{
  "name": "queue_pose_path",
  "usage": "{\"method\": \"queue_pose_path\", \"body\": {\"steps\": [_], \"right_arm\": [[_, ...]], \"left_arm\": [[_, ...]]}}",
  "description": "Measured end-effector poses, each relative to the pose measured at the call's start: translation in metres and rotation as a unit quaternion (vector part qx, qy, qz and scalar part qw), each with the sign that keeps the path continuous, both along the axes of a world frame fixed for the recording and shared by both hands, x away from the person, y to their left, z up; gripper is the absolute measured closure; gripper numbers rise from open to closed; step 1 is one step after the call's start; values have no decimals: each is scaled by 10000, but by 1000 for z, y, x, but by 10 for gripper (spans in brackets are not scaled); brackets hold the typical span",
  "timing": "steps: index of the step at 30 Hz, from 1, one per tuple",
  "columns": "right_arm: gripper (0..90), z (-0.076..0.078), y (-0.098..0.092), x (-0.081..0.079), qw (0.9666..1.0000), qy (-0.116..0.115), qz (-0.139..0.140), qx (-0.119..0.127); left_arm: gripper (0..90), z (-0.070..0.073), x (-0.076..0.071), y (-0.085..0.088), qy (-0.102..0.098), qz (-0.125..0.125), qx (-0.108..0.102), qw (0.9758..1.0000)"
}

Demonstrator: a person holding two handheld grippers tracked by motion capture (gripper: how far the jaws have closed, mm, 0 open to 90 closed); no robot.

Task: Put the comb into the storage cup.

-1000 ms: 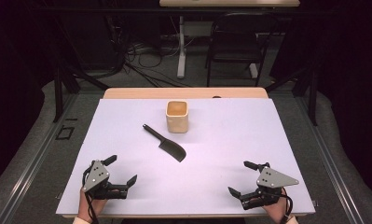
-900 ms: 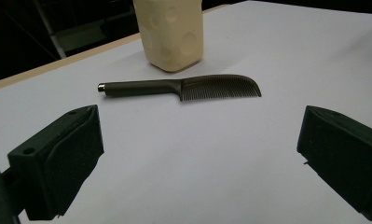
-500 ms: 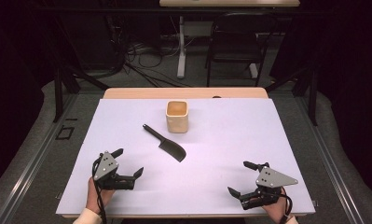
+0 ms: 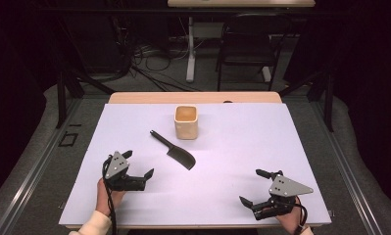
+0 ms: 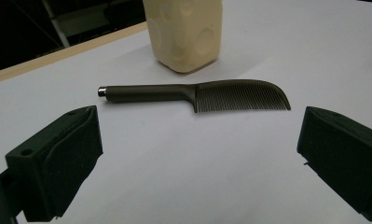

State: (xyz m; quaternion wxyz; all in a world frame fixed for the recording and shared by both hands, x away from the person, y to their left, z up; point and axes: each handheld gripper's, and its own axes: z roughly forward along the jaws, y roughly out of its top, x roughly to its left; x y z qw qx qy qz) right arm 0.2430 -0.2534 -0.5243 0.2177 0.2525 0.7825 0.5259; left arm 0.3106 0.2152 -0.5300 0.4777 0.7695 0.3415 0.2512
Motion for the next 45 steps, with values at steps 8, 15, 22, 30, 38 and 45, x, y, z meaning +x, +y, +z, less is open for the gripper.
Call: {"method": "queue_pose_path", "body": {"steps": [8,15,22,30,38,45], "right_arm": [[0,0,1,0,10000,24,18,1],[0,0,0,0,10000,48,36,-26],[0,0,1,0,10000,45,38,-32],[0,0,1,1,10000,50,50,-45],[0,0,1,1,10000,61,47,-35],[0,0,1,1,10000,63,48,-28]], "left_arm": [[0,2,14,-1,56,133,43,9999],[0,5,31,-2,126,216,21,9997],[0,5,44,-1,149,218,3,9997],[0,7,55,-2,151,278,32,9995],[15,10,66,-3,273,290,75,9992],[0,9,78,-8,356,334,150,9987]]}}
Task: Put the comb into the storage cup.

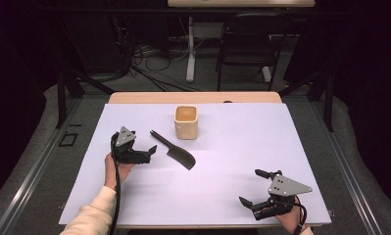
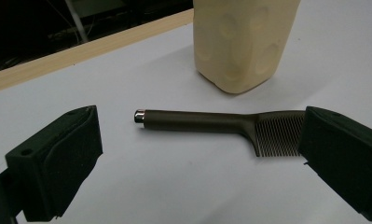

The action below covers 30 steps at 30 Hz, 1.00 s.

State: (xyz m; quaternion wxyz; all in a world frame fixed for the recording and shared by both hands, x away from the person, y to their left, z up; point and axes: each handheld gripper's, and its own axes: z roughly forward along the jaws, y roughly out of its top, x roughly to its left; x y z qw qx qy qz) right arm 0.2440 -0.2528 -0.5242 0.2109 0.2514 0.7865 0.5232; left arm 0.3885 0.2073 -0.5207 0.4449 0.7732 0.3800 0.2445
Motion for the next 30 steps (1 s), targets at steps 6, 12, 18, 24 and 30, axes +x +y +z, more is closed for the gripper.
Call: {"method": "queue_pose_path", "body": {"steps": [6,12,18,24,30], "right_arm": [[0,0,0,0,10000,9,-3,7],[0,0,0,0,10000,11,1,11],[0,0,-1,0,10000,9,4,26],[0,0,-1,0,10000,23,14,25],[0,0,-1,0,10000,22,9,19]], "left_arm": [[0,1,11,-6,33,24,63,10000],[46,1,23,-11,95,153,134,9997],[199,0,37,-12,164,230,97,9996],[426,-2,48,-13,289,148,102,9994],[657,-6,61,-16,467,144,138,9987]]}}
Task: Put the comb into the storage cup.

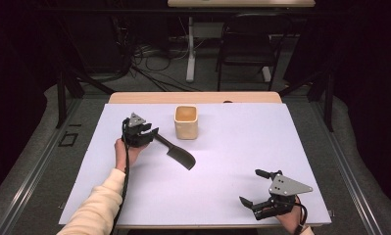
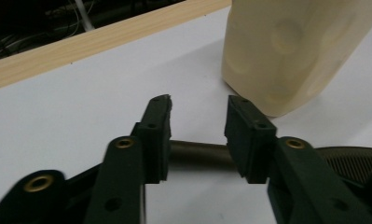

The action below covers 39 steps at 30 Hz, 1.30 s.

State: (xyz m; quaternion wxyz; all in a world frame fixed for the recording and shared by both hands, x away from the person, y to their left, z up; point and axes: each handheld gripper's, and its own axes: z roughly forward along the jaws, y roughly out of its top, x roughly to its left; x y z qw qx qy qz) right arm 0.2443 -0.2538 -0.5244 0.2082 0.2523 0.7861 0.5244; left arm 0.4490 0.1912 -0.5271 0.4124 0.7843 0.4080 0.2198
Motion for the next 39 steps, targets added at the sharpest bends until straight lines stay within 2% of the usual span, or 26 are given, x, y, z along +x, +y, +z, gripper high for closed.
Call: {"method": "queue_pose_path", "body": {"steps": [3,6,11,21,24,30,39], "right_arm": [[0,0,0,0,10000,1,4,-2],[0,0,0,0,10000,3,2,-2],[0,0,0,0,10000,13,-3,0],[0,0,0,0,10000,20,2,-27],[0,0,0,-1,10000,24,3,-32],[0,0,-1,-2,10000,37,23,-39],[0,0,-1,-3,10000,16,33,-21]], "left_arm": [[747,-4,6,-1,78,0,86,9999],[804,-8,13,-3,135,10,222,9997],[870,-13,22,-5,197,33,318,9993],[884,-22,34,-14,239,6,650,9976],[879,-26,36,-18,308,-33,816,9962],[878,-29,36,-20,470,-120,894,9948],[883,-29,36,-19,605,-247,1029,9925]]}}
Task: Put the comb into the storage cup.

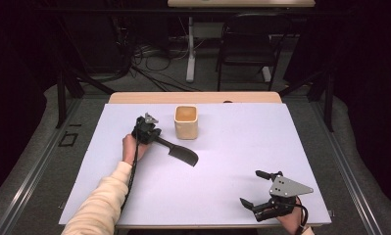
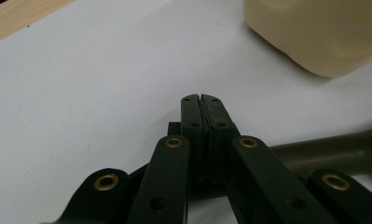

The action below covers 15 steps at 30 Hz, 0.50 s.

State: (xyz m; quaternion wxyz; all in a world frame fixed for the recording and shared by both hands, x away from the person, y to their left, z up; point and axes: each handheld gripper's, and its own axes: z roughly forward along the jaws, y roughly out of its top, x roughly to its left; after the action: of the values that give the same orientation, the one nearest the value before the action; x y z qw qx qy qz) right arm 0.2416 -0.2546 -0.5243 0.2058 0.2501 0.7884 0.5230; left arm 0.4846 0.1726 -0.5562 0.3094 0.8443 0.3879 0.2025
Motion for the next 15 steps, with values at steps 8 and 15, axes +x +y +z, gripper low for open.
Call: {"method": "queue_pose_path", "body": {"steps": [8,15], "right_arm": [[0,0,0,0,10000,22,7,-20],[0,0,0,0,10000,24,13,-20]], "left_arm": [[882,1,-1,3,108,-93,-1,9999],[882,2,-5,2,180,-188,32,9997]]}}
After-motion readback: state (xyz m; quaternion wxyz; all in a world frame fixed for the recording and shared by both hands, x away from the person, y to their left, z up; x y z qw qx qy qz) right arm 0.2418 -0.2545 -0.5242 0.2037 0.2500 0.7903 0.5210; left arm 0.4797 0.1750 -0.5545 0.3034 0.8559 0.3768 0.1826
